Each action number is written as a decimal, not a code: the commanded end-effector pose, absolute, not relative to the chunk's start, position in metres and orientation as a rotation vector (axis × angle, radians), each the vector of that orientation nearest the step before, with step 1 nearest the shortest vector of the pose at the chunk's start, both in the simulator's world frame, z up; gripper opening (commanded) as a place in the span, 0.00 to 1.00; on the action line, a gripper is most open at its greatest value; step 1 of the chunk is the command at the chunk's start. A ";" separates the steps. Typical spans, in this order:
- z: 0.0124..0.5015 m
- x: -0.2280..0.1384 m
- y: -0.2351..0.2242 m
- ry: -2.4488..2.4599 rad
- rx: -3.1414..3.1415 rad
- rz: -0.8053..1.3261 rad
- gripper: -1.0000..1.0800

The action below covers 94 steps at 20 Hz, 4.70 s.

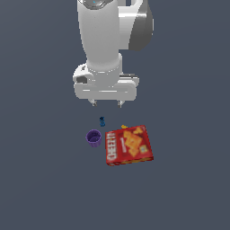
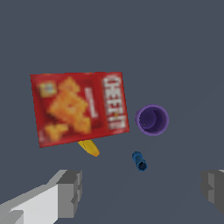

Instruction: Pick up a designated object from a clutter of objects.

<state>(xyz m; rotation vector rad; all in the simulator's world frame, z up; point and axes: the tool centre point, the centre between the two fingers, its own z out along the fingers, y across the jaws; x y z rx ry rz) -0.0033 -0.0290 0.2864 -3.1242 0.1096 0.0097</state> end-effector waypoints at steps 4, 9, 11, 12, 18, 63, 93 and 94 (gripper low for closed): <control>0.247 -0.012 -0.039 0.236 -3.117 0.009 0.96; 0.203 -0.028 -0.049 0.388 -3.103 0.007 0.96; 0.185 -0.035 -0.054 0.450 -3.096 0.007 0.96; 0.177 -0.040 -0.056 0.481 -3.092 0.006 0.96; 0.133 -0.066 -0.067 0.651 -3.065 0.004 0.96; 0.045 -0.101 -0.076 0.828 -3.031 0.000 0.00; 0.194 -0.027 0.035 0.831 -3.034 -0.002 0.00; 0.203 -0.022 0.041 0.831 -3.034 -0.002 0.00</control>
